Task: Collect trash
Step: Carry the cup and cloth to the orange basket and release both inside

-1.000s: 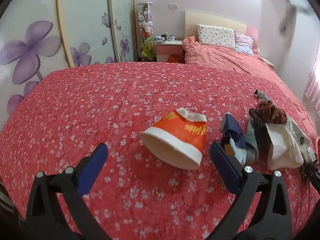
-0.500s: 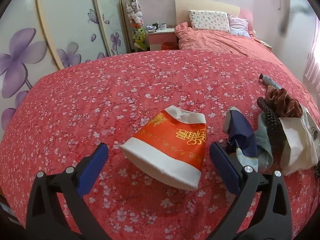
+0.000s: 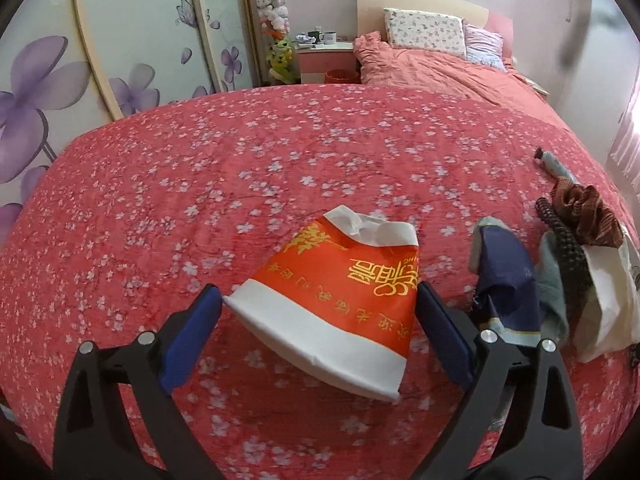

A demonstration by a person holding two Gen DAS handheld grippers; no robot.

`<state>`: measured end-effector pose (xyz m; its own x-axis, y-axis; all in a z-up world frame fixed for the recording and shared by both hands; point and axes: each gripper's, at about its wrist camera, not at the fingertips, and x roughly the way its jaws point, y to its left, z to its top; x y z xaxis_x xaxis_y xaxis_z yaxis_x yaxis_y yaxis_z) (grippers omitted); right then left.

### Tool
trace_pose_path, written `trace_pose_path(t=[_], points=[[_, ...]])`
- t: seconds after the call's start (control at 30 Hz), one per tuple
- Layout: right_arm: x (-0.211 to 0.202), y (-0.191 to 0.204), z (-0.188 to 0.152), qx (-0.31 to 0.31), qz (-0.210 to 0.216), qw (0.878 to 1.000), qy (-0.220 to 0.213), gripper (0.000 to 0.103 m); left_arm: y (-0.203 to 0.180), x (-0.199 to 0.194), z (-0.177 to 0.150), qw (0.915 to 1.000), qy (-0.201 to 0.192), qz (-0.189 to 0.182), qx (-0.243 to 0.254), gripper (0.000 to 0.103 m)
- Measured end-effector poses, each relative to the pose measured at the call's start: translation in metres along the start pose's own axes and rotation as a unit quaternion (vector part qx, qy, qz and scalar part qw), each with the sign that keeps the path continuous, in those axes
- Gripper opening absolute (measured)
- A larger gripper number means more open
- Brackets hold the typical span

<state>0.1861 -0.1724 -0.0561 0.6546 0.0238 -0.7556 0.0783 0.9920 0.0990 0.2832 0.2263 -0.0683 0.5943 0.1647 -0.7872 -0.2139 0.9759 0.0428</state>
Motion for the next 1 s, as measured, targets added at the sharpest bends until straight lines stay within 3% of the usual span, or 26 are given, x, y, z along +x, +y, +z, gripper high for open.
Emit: trace_pose_path(t=[0.57, 1.0], points=[[-0.022, -0.016, 0.005, 0.016, 0.007, 0.999, -0.033, 0.021, 0.005, -0.050, 0.003, 0.9982, -0.056, 0.004, -0.018, 0.092], [-0.063, -0.039, 0.015, 0.043, 0.028, 0.996, -0.074, 0.020, -0.042, -0.126, 0.013, 0.9922, -0.112, -0.054, 0.001, 0.092]])
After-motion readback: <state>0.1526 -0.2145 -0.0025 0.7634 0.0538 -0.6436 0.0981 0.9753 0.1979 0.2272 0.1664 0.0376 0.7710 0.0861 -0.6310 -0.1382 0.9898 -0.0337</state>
